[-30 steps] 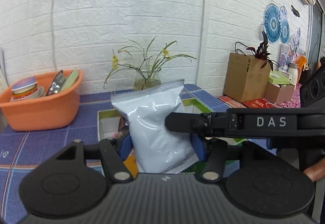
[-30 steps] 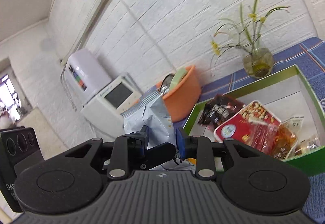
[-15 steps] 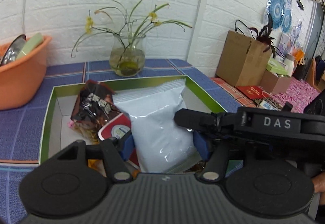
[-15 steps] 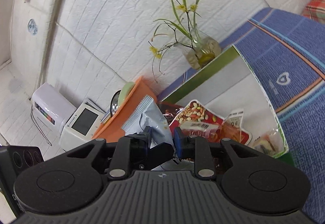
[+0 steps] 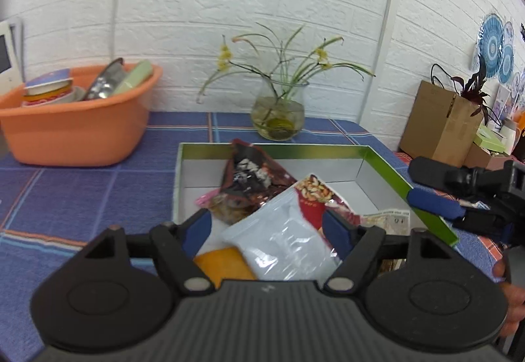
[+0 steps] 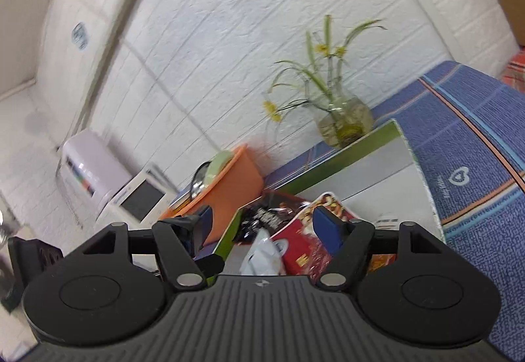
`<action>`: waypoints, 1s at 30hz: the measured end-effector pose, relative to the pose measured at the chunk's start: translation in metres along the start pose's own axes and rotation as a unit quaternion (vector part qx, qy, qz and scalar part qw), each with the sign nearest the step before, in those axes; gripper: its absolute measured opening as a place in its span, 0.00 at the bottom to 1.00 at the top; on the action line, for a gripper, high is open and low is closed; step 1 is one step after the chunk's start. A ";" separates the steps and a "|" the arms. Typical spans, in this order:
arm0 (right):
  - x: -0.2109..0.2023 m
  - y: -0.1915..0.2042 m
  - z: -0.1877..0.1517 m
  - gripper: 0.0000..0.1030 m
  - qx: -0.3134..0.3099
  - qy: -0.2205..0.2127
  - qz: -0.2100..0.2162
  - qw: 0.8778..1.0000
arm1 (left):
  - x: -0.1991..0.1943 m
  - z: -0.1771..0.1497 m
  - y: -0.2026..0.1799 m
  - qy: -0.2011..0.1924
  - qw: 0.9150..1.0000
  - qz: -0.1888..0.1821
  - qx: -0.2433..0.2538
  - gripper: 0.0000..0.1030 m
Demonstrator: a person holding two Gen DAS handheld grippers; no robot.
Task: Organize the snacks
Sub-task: 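Move both tools down to the red candy bag on the table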
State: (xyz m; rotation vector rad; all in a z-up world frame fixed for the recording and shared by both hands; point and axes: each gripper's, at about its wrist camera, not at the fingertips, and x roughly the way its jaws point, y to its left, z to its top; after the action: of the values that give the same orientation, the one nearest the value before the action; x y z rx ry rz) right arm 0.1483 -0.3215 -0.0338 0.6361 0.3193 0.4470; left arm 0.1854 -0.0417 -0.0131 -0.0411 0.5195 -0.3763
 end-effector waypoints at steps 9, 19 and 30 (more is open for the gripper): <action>-0.048 0.022 -0.016 1.00 -0.071 0.083 0.004 0.994 | -0.070 -0.065 0.002 0.002 0.998 -0.011 0.060 0.91; -0.101 0.007 -0.048 1.00 -0.047 0.096 -0.044 0.993 | -0.069 -0.106 -0.019 0.055 0.991 -0.046 0.115 0.93; -0.057 0.053 -0.073 1.00 -0.143 0.202 0.046 0.968 | -0.060 -0.130 -0.024 0.115 0.982 -0.086 0.123 0.93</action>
State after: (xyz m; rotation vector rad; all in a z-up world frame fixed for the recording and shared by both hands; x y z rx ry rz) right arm 0.0533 -0.2749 -0.0477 0.2725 0.6023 0.6992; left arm 0.0649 -0.0346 -0.0943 0.1997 0.6977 -0.6158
